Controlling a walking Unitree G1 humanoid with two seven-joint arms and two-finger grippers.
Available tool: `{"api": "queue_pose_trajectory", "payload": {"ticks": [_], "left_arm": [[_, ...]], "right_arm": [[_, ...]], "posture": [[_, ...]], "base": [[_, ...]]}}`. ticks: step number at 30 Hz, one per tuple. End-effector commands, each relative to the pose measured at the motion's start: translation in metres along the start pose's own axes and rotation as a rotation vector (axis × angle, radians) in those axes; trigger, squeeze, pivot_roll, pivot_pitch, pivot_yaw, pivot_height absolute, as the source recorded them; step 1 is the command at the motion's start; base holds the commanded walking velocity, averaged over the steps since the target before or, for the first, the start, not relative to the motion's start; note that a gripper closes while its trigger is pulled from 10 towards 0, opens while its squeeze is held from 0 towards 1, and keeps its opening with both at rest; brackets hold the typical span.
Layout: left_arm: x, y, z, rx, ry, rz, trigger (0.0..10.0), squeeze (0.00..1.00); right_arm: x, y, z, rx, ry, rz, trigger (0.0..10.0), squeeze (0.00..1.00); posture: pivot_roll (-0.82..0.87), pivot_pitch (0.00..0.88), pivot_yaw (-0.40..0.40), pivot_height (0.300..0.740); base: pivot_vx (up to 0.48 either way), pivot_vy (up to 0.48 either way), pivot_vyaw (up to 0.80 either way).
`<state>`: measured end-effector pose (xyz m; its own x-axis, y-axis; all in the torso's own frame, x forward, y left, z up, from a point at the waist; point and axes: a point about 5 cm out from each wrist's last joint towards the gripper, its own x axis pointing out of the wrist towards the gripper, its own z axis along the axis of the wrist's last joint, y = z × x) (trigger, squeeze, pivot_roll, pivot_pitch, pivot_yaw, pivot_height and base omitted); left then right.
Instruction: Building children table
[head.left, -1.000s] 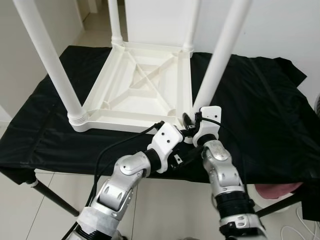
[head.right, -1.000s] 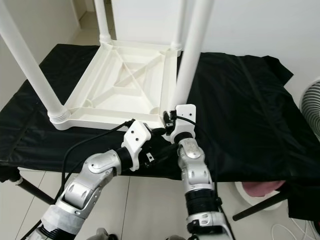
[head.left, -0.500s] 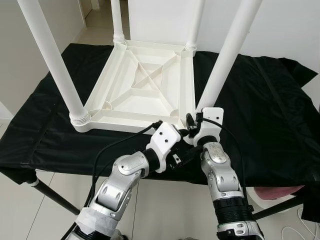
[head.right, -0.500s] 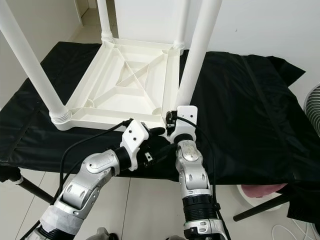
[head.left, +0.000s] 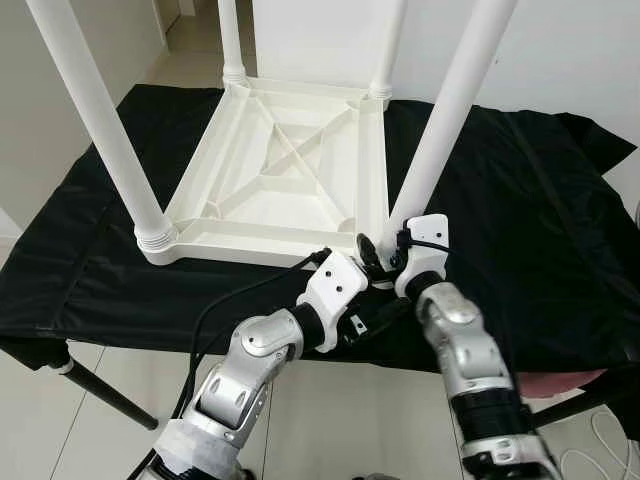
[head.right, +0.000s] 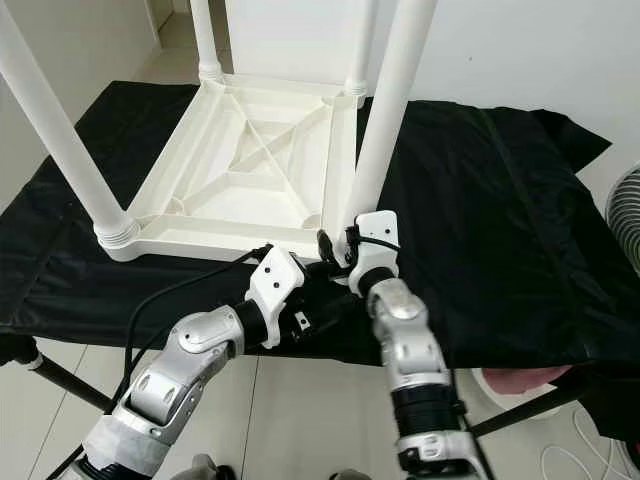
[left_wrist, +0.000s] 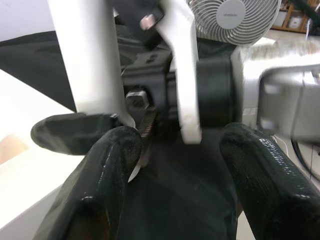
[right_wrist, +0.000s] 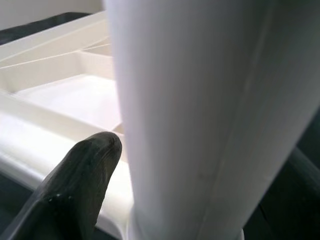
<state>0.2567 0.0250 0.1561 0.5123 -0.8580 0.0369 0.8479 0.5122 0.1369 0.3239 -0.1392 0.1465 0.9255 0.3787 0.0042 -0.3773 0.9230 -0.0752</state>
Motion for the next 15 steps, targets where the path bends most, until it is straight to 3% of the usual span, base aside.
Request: {"api": "queue_pose_trajectory", "payload": {"ticks": [1,3,7,11,15], "left_arm": [[-0.004,0.002,-0.003,0.000,0.020,0.004,10.0,0.00],[-0.004,0.002,-0.003,0.000,0.020,0.004,10.0,0.00],[-0.010,0.005,-0.005,0.006,0.038,0.003,10.0,0.00],[-0.015,0.006,-0.007,0.006,0.052,0.003,10.0,0.00],[-0.017,0.008,-0.008,0.015,0.059,0.014,10.0,0.00]], "right_arm": [[0.000,-0.001,-0.002,0.002,0.006,0.098,10.0,0.00],[0.000,-0.001,-0.002,0.002,0.006,0.098,10.0,0.00],[0.002,-0.021,-0.001,-0.084,0.026,0.244,10.0,0.00],[0.005,-0.032,0.000,-0.105,0.045,0.325,10.0,0.00],[0.008,-0.039,0.001,-0.122,0.053,0.353,10.0,0.00]], "posture": [[-0.10,0.035,-0.014,0.740],[-0.10,0.035,-0.014,0.740],[-0.10,0.030,0.000,0.740],[-0.09,0.034,0.004,0.740],[-0.09,0.040,0.006,0.740]], "base": [[0.000,0.000,0.00],[0.000,0.000,0.00],[0.000,0.000,0.00],[0.000,0.000,0.00],[0.000,0.000,0.00]]}}
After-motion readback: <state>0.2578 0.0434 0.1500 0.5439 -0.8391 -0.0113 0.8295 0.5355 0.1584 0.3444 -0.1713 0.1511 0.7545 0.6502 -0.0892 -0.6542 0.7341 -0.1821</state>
